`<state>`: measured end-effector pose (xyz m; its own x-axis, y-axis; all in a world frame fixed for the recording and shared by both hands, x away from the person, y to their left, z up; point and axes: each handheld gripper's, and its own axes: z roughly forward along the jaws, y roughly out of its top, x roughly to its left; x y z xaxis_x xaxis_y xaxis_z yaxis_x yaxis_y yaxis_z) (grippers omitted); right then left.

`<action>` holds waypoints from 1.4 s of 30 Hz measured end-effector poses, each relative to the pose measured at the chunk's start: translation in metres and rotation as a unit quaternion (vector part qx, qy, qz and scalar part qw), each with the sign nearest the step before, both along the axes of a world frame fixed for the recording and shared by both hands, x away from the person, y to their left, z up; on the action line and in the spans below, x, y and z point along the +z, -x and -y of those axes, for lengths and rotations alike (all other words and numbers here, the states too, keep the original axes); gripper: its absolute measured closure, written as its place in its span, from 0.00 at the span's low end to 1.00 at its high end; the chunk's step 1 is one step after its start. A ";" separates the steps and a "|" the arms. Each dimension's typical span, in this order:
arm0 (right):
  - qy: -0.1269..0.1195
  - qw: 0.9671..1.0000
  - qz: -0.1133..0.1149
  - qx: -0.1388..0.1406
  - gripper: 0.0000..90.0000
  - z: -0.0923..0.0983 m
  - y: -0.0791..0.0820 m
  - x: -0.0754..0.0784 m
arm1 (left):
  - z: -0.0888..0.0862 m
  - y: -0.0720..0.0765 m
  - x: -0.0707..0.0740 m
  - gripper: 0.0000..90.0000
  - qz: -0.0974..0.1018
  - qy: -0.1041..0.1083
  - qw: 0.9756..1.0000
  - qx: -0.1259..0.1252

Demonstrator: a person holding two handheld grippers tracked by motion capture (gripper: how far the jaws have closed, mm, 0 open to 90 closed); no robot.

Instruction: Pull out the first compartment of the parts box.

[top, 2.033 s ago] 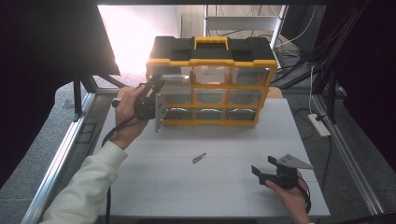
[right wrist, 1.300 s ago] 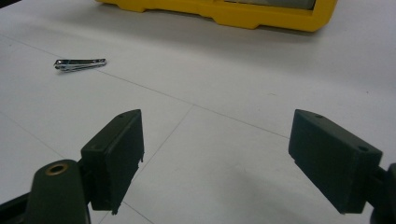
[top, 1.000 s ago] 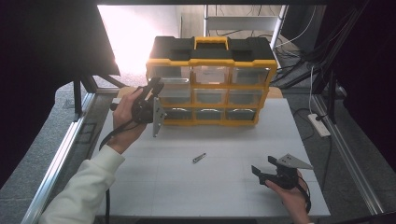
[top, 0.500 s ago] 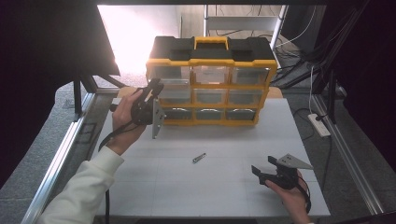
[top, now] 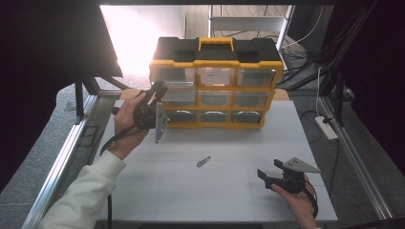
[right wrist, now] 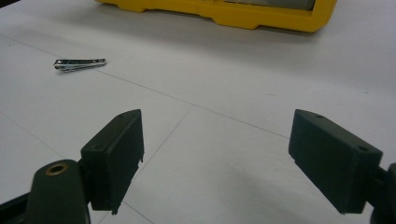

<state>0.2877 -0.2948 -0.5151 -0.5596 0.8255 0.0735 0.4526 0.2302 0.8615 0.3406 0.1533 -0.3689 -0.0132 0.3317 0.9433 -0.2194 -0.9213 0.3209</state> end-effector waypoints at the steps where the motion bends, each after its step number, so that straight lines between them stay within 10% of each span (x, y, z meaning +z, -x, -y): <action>1: 0.000 1.000 0.000 0.000 0.20 0.000 0.000 0.000 | 0.000 0.000 0.000 0.82 0.000 0.000 1.000 0.000; 42: -0.001 1.000 0.000 -0.001 0.20 0.000 0.000 0.000 | -0.003 0.011 0.000 0.82 0.000 -0.003 1.000 -0.006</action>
